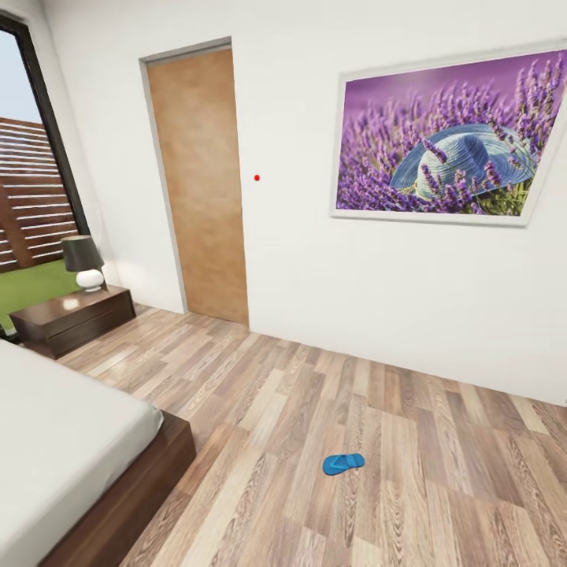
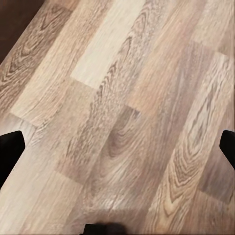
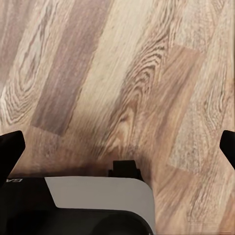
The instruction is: In the bedroom, move the book from the bed onto either nightstand, and place the two sandals side by side next to the bed.
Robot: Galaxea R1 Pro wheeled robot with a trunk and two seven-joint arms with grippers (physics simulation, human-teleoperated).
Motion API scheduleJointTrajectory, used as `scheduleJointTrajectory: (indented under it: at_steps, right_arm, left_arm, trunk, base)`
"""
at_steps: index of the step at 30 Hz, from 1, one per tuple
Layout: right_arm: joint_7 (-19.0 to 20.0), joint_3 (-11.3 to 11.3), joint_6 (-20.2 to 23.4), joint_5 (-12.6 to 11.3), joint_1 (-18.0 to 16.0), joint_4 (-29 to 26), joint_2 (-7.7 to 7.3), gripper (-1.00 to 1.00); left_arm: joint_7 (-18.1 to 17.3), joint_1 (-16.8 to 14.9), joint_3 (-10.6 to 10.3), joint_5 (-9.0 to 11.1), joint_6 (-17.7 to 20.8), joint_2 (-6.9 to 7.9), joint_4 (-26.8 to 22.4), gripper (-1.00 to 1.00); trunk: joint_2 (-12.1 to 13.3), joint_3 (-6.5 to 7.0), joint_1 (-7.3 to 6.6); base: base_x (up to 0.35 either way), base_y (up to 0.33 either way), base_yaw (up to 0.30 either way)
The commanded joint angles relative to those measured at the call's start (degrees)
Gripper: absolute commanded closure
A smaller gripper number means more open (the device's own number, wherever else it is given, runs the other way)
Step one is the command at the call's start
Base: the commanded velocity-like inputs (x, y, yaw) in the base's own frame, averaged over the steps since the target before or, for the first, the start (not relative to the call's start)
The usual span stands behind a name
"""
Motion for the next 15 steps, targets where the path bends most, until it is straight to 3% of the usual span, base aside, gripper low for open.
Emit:
scheduleJointTrajectory:
  at_steps: [1, 4, 7, 15]
  right_arm:
    - [0.0, -0.1, -0.1, 0.0, 0.0, 0.0, 0.01, -1.0]
    - [-0.1, -0.1, -0.2, 0.0, 0.0, 0.0, 0.01, -1.0]
    - [-0.2, -0.1, -0.2, 0.0, 0.0, 0.0, 0.06, -1.0]
    - [-0.2, -0.1, -0.2, 0.0, 0.0, 0.0, 0.09, -1.0]
  left_arm:
    - [0.0, 0.0, 0.1, 0.4, -0.4, -0.02, 0.0, -1.0]
    - [0.0, 0.0, 0.0, 0.3, -0.8, -0.04, 0.0, -1.0]
    - [0.0, 0.0, 0.0, 0.3, -0.9, -0.01, 0.0, -1.0]
    - [0.0, 0.0, 0.1, 0.3, -0.9, 0.04, 0.0, -1.0]
  trunk:
    - [0.0, -0.05, 0.0]
    - [0.0, -0.05, 0.0]
    - [0.0, -0.05, 0.0]
    - [0.0, -0.05, 0.0]
  base:
    - [0.0, 0.0, -0.229]
    - [0.0, 0.0, -0.269]
    - [0.134, 0.0, -0.087]
    - [0.298, 0.0, -0.013]
